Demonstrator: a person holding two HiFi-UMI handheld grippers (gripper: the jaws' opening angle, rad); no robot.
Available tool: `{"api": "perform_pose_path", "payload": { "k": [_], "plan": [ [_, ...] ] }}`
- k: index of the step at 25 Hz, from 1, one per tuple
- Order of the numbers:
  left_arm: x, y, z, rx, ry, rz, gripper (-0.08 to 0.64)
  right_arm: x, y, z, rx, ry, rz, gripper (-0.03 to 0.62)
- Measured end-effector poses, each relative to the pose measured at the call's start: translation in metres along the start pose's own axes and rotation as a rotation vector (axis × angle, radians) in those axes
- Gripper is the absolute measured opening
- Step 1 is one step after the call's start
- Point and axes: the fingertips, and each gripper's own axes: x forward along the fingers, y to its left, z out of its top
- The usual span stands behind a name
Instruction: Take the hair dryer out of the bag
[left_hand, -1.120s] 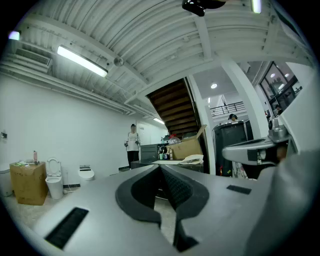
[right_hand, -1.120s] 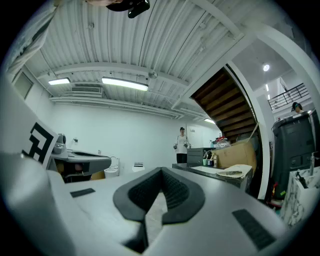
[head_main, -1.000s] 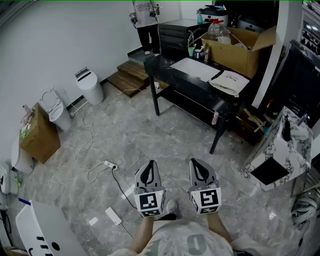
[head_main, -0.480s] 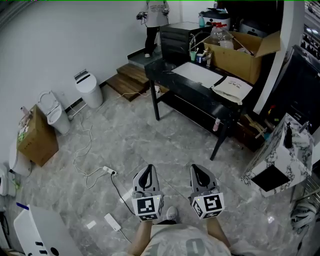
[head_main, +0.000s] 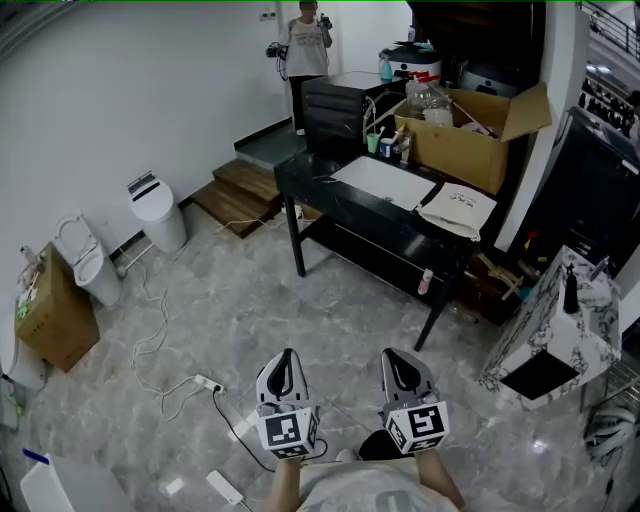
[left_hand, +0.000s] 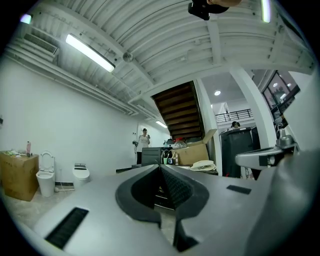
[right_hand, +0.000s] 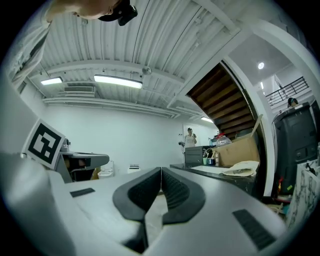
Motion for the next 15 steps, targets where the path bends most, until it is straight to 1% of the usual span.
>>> {"api": "perform_pose_path", "payload": {
  "k": [3,6,10,12,15],
  "plan": [
    [0.023,0.012,-0.006,-0.011,0.005,-0.002,0.028,0.017,-0.006,-0.007,0.005,0.017,-0.011,0.031],
    [0.043,0.025,-0.002,-0.013,-0.007,0.008,0.028,0.041,-0.009,-0.006,0.006,0.016,0.002,0.031],
    [0.069,0.037,-0.01,-0.023,-0.004,0.037,0.028,0.079,-0.011,-0.01,-0.01,0.002,0.046,0.031],
    [0.082,0.039,-0.021,-0.031,0.014,0.047,0.028,0.101,-0.013,-0.015,-0.01,0.0,0.076,0.031],
    [0.106,0.036,-0.033,-0.039,0.051,0.041,0.028,0.132,-0.017,-0.018,0.007,0.008,0.119,0.031]
  ]
}}
